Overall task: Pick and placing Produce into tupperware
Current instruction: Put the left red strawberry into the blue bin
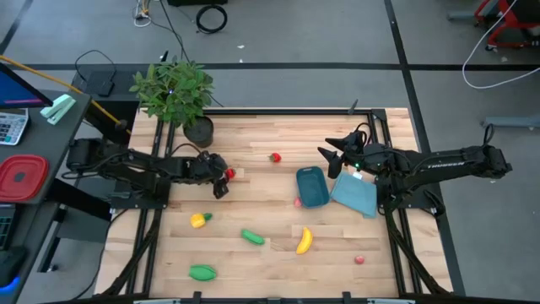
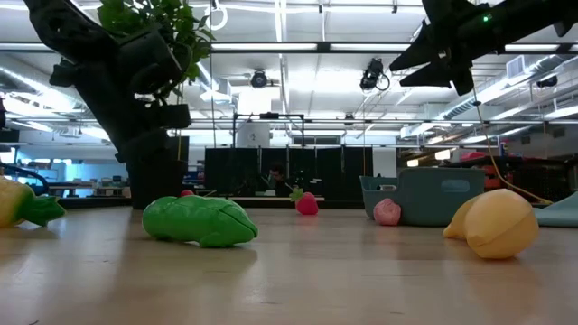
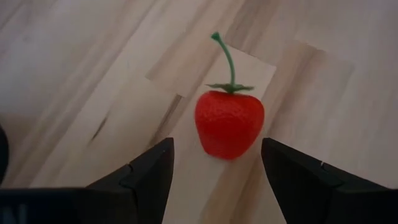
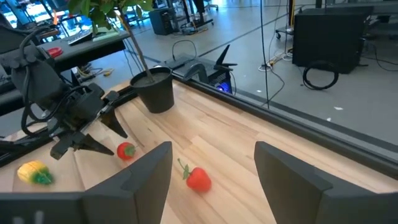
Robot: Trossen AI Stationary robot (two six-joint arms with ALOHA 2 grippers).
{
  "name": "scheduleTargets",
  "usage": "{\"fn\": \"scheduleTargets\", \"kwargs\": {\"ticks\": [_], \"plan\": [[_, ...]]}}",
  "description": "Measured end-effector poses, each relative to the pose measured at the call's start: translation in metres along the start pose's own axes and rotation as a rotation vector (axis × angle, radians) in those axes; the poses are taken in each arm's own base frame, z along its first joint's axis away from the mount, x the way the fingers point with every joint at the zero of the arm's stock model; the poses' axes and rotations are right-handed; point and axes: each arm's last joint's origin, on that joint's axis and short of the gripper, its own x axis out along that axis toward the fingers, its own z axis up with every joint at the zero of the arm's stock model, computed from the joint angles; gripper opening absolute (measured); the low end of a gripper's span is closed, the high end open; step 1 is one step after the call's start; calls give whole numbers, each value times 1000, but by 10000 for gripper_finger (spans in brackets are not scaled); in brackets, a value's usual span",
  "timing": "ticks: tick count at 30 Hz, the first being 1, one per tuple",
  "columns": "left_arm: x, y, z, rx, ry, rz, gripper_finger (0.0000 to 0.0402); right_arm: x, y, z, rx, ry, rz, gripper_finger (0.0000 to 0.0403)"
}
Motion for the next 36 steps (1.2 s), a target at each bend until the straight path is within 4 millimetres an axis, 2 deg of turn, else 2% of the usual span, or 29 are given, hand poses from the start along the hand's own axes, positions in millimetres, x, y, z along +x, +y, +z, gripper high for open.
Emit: {"fn": "scheduleTargets", "kwargs": {"ticks": [19,27,36], "plan": [[24,-7,-2,24,-2,1,250,0,0,0,-1,0,0,238],[29,1,2,1,-17,23,251,0,0,0,-1,-1,-1,238],[30,3,3,-10,-5,-9,233,0,-1,0,0,-1,-5,238]]}}
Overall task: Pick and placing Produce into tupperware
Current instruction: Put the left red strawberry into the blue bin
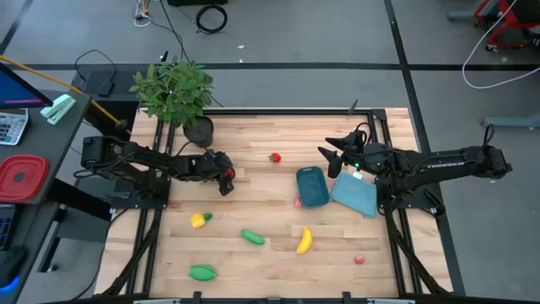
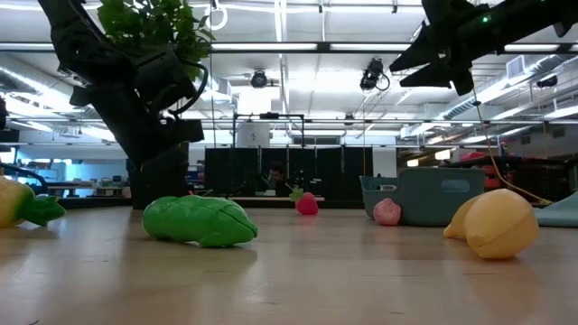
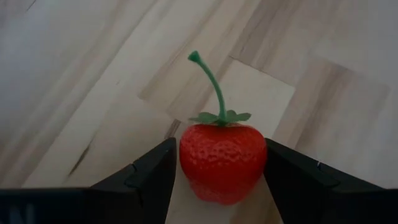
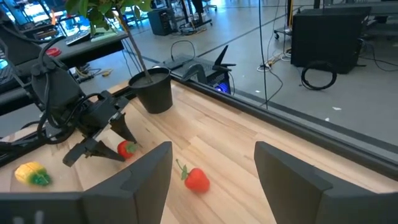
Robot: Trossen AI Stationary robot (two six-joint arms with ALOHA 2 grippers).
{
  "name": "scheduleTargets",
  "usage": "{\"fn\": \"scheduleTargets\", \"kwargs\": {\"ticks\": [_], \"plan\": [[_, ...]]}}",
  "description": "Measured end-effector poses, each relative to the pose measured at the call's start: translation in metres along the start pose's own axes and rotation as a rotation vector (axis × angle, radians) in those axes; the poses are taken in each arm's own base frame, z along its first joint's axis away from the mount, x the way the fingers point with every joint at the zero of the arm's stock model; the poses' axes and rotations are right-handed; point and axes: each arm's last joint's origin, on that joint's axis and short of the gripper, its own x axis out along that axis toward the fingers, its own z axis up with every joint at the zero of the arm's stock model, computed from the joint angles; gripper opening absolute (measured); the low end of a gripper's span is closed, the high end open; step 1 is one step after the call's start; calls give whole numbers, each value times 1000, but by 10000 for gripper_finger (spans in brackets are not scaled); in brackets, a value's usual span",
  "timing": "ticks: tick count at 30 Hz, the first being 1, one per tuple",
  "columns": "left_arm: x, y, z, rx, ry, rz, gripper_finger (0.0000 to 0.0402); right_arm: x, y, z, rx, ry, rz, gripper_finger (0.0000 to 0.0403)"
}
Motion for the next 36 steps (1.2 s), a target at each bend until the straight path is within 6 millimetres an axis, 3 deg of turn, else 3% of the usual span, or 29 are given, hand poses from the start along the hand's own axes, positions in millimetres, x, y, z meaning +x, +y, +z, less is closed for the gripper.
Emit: {"fn": "scheduleTargets", "kwargs": {"ticks": [8,14,22,28,33,36], "plan": [[0,-1,4,-15,-45,-14,195,0,0,0,0,0,0,238],[-2,-6,14,-39,-141,-47,207,0,0,0,0,0,0,238],[-15,-27,37,-68,-398,-278,193,0,0,0,0,0,0,238],[-31,-48,73,-30,-511,-346,211,0,0,0,3,-4,-1,238],[-41,-75,122,56,-612,-374,196,2,-3,4,25,-30,-17,238],[-37,-88,147,110,-598,-356,198,3,-5,5,28,-33,-28,238]]}}
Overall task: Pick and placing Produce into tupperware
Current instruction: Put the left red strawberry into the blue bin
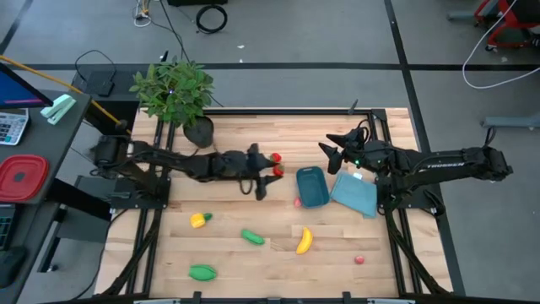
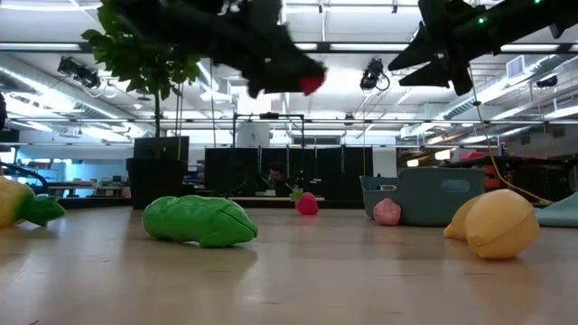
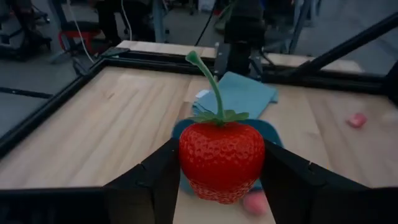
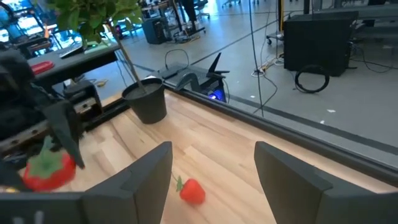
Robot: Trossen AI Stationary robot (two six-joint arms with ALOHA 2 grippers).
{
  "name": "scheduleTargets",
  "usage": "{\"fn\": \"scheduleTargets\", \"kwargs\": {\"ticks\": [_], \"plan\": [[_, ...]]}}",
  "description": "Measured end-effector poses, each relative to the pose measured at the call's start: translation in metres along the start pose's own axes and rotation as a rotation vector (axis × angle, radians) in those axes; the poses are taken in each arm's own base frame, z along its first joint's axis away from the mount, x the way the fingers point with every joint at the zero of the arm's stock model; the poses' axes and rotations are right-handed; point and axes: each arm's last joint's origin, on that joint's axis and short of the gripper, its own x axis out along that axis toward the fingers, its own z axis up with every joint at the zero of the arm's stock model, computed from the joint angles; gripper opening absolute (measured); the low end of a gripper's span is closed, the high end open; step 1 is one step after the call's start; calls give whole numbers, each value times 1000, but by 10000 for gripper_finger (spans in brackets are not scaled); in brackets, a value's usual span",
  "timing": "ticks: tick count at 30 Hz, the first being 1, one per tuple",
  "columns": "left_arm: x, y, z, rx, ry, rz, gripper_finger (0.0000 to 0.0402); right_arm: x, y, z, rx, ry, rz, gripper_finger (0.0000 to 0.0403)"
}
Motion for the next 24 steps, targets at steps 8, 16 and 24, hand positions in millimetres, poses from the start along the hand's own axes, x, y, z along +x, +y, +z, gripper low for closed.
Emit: {"fn": "scheduleTargets", "kwargs": {"ticks": [8,16,24], "plan": [[71,-12,-1,50,133,-24,221,1,-1,1,-10,-6,-9,238],[118,-17,-21,52,189,-21,179,2,-4,2,-11,-9,-23,238],[118,-17,-27,65,269,-14,177,2,-4,1,-23,-4,-23,238]]}}
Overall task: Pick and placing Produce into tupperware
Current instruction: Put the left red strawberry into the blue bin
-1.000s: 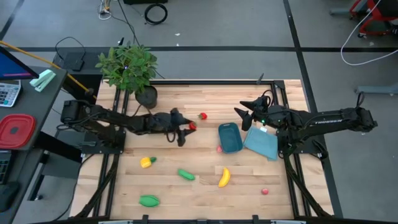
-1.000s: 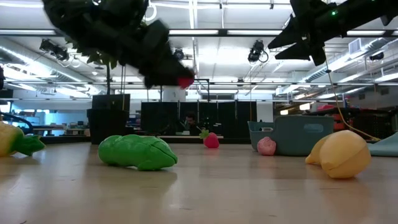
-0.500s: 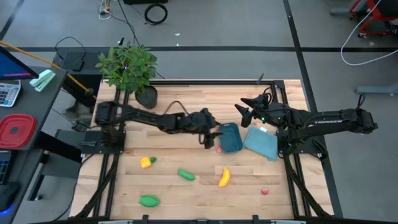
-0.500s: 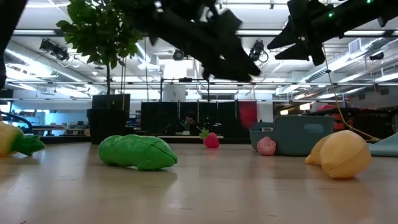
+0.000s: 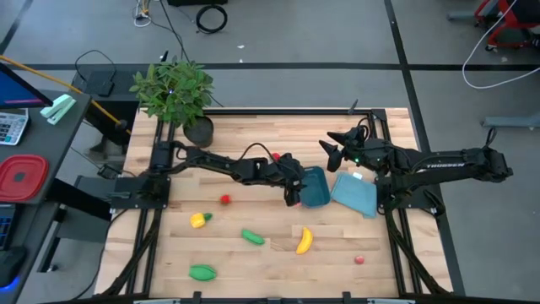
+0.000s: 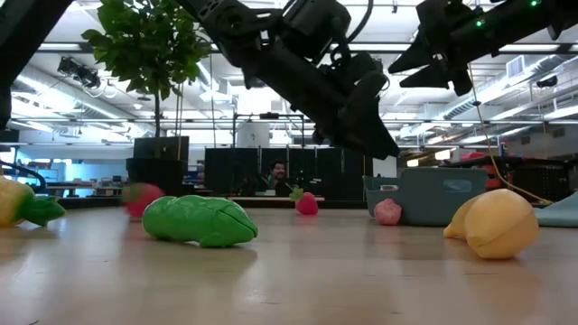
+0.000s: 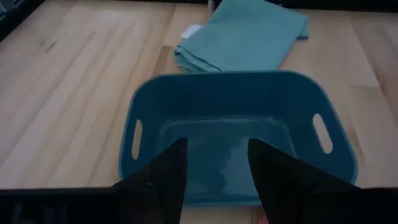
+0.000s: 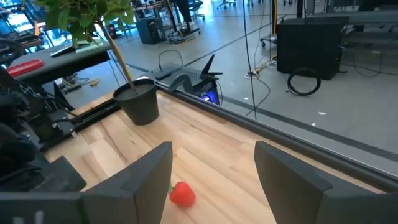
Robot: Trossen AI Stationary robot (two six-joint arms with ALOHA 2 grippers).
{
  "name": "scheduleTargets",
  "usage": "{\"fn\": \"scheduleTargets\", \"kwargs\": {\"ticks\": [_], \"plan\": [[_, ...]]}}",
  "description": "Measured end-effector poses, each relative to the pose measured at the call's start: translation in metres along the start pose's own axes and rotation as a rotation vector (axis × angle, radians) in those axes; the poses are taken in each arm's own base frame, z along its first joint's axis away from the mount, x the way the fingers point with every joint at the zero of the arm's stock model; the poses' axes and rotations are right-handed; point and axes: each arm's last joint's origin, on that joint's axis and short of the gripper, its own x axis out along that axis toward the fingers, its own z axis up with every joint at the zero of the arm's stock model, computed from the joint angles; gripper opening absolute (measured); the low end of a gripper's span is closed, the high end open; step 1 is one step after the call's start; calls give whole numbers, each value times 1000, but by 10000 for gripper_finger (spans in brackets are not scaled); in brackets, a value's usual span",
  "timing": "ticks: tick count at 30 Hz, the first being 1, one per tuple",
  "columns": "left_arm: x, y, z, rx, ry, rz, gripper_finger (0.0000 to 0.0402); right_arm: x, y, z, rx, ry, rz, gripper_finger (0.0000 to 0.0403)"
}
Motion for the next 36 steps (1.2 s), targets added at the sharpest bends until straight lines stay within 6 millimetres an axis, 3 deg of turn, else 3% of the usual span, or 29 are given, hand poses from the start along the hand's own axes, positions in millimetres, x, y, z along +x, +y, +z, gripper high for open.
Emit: {"fn": "scheduleTargets", "kwargs": {"ticks": [9,16,23,29,36], "plan": [[0,11,-13,69,145,23,197,0,-1,-2,-5,16,-6,238],[-10,41,-19,140,297,114,204,0,-2,-5,-9,44,-17,238],[-27,74,-7,179,324,209,199,0,-2,-6,-9,57,-21,238],[-35,106,-20,99,463,156,213,-1,-4,-11,12,108,-31,238],[-33,118,-14,85,385,139,211,-1,-6,-15,17,144,-45,238]]}}
